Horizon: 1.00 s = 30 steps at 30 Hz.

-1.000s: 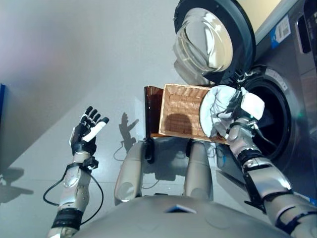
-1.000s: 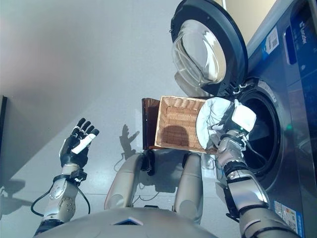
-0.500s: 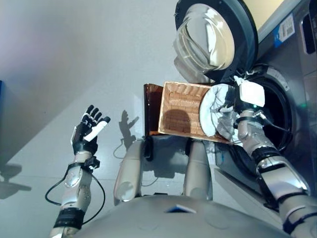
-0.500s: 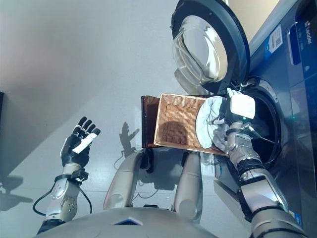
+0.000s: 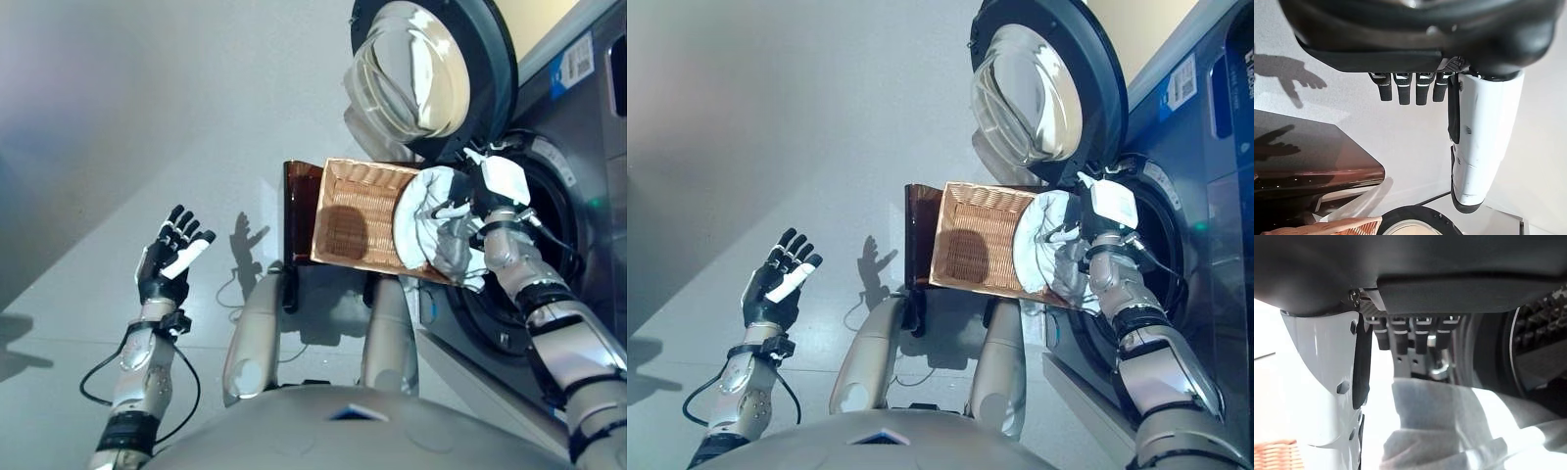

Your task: Pick up the clothes and place them into the washing machine

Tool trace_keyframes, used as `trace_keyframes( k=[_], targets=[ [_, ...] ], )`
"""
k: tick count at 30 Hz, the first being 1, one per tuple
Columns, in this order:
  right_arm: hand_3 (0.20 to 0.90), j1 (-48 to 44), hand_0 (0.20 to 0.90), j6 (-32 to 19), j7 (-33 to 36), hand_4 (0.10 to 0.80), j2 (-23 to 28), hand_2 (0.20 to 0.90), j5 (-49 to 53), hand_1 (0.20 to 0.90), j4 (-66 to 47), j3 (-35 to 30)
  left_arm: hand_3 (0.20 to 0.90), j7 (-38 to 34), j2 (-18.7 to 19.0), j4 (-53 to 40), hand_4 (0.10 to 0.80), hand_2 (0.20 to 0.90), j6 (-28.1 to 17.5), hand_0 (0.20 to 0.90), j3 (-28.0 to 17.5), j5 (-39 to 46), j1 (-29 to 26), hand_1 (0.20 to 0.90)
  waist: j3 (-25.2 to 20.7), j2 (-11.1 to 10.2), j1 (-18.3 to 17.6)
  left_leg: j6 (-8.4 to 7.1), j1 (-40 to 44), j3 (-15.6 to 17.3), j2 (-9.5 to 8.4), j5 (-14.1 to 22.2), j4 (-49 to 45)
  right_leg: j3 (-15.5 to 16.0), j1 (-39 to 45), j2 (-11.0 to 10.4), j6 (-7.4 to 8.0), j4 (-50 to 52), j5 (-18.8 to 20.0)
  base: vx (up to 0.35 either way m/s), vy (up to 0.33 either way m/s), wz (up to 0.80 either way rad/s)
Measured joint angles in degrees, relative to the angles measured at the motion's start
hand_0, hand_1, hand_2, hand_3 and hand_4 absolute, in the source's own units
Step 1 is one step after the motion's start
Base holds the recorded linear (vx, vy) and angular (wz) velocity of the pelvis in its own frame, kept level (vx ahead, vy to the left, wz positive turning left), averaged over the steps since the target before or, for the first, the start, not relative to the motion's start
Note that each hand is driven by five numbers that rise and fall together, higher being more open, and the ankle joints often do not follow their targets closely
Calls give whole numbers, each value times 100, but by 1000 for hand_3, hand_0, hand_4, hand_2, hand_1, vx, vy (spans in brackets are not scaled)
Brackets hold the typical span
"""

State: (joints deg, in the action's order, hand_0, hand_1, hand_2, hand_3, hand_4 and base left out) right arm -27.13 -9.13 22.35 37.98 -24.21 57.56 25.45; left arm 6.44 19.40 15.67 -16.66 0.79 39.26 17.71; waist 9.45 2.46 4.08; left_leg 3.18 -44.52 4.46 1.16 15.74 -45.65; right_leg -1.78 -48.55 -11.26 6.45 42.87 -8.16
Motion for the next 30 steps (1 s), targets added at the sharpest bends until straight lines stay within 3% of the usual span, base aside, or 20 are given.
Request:
trace_keyframes(
  k=[6,30],
  targets=[
    [900,-76,900,-208,-275,800,0,900,-4,900,11,421,900,31,52,-13,800,900,-3,900,11,-1,-7,900,9,-10,2,-41,7,-24,4,9,48,51,-1,-15,-35,17,-23,1,-10,2],
    [900,-283,900,-329,-904,800,25,900,53,900,429,505,900,157,93,-14,800,900,14,900,12,-4,-14,900,0,-4,37,-48,-168,-30,-4,5,-89,47,-190,-34,-52,185,-73,0,-1,0]
  ],
)
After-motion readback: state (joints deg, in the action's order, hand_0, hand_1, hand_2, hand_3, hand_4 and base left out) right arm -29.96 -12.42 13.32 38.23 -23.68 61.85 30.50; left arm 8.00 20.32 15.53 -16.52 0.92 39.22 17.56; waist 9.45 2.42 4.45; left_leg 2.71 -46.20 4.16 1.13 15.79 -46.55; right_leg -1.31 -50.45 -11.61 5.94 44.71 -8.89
